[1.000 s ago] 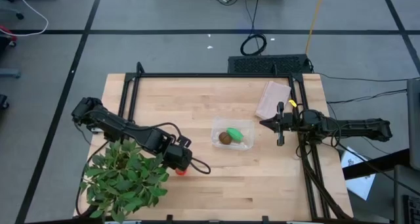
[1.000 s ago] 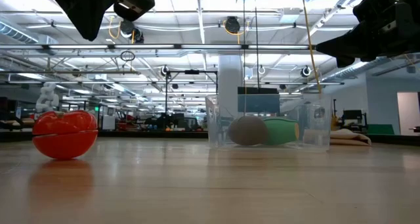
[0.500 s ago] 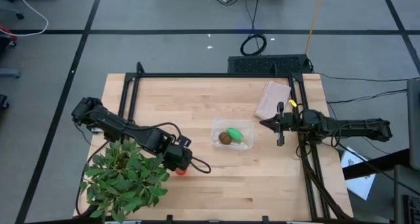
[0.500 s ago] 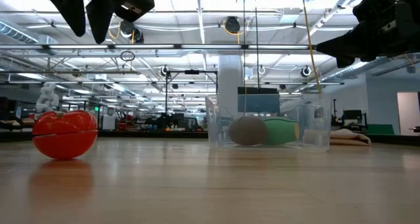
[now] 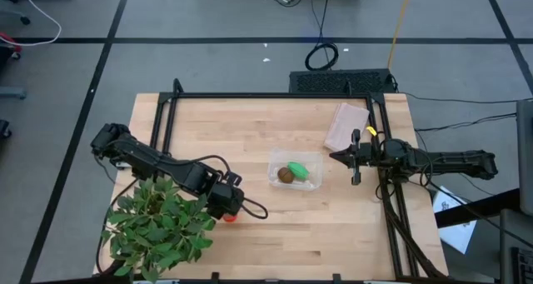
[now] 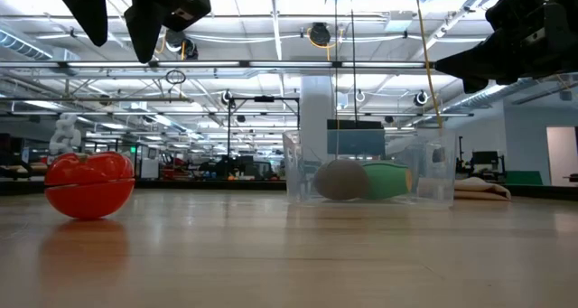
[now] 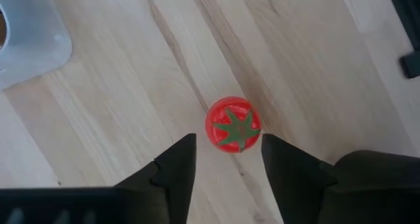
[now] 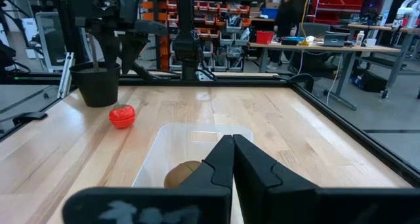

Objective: Pick and placing Produce into tupperware
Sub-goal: Put the red tomato into the transparent bin

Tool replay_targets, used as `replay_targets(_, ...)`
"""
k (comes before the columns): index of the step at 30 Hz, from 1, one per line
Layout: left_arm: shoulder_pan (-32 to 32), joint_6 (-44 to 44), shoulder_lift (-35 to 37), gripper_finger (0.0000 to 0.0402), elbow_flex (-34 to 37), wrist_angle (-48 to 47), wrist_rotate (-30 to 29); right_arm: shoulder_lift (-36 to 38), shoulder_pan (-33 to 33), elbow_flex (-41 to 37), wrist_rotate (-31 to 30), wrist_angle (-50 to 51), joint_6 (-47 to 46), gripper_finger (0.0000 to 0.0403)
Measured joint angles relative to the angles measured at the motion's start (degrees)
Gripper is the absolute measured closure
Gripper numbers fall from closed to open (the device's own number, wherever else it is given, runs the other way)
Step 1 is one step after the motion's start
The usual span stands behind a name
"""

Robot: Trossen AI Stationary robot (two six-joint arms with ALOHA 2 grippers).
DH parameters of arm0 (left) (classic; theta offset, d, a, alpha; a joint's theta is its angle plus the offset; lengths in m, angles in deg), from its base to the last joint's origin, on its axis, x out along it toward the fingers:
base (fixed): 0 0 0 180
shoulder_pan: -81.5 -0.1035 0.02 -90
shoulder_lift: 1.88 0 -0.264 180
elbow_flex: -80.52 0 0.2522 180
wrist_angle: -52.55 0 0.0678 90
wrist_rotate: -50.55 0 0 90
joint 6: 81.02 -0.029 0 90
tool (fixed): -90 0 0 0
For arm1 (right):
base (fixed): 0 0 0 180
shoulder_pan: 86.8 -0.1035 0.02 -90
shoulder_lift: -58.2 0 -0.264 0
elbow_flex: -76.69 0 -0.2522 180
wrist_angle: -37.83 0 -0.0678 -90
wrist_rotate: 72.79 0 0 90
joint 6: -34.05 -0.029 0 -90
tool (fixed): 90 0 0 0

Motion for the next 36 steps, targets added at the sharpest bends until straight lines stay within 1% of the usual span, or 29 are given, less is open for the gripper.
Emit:
replay_targets(4,0.0,0.55,0.0,0.0205,0.01,0.56,1.0,0.0,-0.01,0.0,0.0,0.1,0.0,0.0403)
replay_targets(12,-0.01,0.56,0.0,0.0169,0.04,2.73,1.04,0.02,-0.01,0.0,0.0,1.36,0.0,0.0403)
replay_targets(18,-0.15,-0.04,-2.27,0.0149,1.9,4.98,1.43,0.03,-0.01,0.0,0.0,1.65,-0.26,0.0403)
replay_targets(24,-0.35,-0.57,-4.61,0.0142,2.41,7.05,1.84,-0.38,-0.01,-0.07,0.0,2.21,-0.26,0.0403)
replay_targets(36,-0.39,0.2,-10.06,0.014,2.49,6.9,4.0,-1.05,-0.02,-0.07,0.01,2.34,-0.66,0.0403)
